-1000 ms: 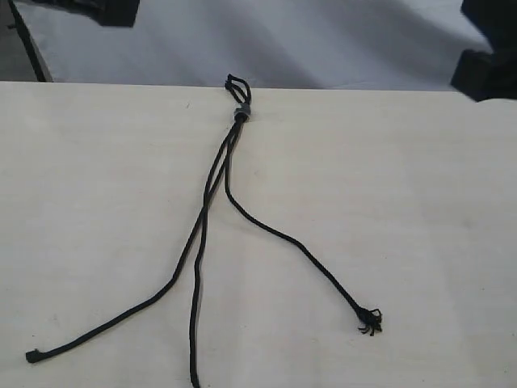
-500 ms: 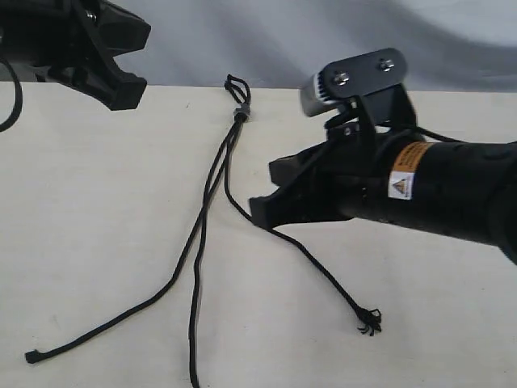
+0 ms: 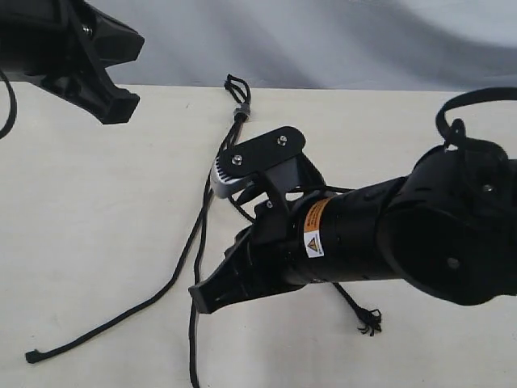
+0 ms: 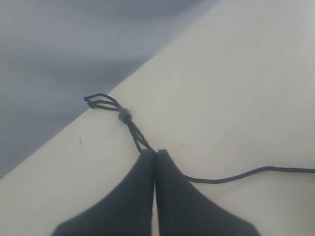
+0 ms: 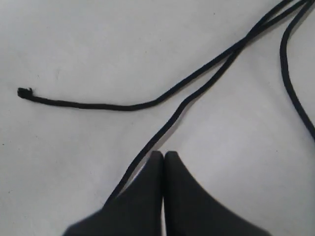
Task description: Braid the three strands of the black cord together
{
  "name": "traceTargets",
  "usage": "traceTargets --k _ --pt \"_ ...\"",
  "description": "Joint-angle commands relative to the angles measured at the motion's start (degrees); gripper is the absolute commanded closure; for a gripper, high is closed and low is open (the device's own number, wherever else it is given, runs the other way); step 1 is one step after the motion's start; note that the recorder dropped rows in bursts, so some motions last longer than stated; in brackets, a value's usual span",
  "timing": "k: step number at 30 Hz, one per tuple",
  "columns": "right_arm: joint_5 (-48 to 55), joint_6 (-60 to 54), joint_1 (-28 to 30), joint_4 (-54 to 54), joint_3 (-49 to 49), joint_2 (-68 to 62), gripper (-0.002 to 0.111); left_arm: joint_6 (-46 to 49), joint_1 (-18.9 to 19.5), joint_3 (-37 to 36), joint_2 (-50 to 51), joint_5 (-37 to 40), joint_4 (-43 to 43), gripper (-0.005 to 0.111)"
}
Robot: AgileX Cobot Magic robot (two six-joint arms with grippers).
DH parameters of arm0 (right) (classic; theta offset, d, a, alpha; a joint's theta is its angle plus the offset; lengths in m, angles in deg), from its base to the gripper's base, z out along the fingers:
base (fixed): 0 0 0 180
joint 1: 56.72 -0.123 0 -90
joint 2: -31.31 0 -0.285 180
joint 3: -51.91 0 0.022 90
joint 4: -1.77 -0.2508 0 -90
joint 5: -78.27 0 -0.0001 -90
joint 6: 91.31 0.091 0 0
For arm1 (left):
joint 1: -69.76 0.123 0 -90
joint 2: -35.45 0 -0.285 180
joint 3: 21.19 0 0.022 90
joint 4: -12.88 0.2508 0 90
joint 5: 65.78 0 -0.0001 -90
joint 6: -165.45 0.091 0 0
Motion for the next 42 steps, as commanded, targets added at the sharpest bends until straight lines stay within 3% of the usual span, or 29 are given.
traceTargets --k 1,5,9,16,18,19,21,22,25,30,42 --pt "5.0 0.5 -0.1 -1.1 -2.6 -2.9 0.109 -4.0 4.8 -0.3 0.1 -1.3 0.3 0.107" --pt "6.4 0.5 -0.5 -2.0 -5.2 -5.9 0.109 -6.7 11.2 -0.3 0.1 -0.4 0.1 0.107" --pt "9.0 0.5 -2.6 -2.0 -8.5 -10.2 0.109 -8.2 15.1 -0.3 0.1 -0.4 -0.7 0.107" --pt "18.1 -0.1 -5.8 -0.3 -16.9 -17.6 0.106 -9.1 15.8 -0.3 0.1 -0.2 -0.7 0.107" --pt "21.6 0.2 -5.8 0.0 -19.8 -20.1 0.089 -9.1 15.8 -0.3 0.1 -0.2 -0.7 0.107" --pt "22.3 0.3 -5.8 0.0 -20.9 -21.0 0.074 -9.1 15.8 -0.3 0.1 0.0 -0.7 0.107" --pt "22.8 0.9 -5.8 -0.6 -21.6 -21.4 0.055 -9.1 15.8 -0.3 0.1 0.0 -0.7 0.107" --pt "23.3 1.1 -5.8 -1.3 -21.7 -21.4 0.053 -9.1 15.8 -0.3 0.1 0.0 -0.7 0.107" --pt "27.8 1.4 -6.0 -2.4 -22.0 -21.4 0.054 -9.1 15.8 -0.3 0.1 0.0 -0.7 0.107" --pt "24.7 1.4 -9.2 -3.5 -22.0 -22.1 0.054 -9.1 15.8 -0.3 0.1 -0.2 -0.7 0.107" --pt "24.2 1.4 -9.3 -3.5 -22.1 -28.9 0.054 -9.1 15.8 -0.3 0.1 0.1 -0.7 0.107"
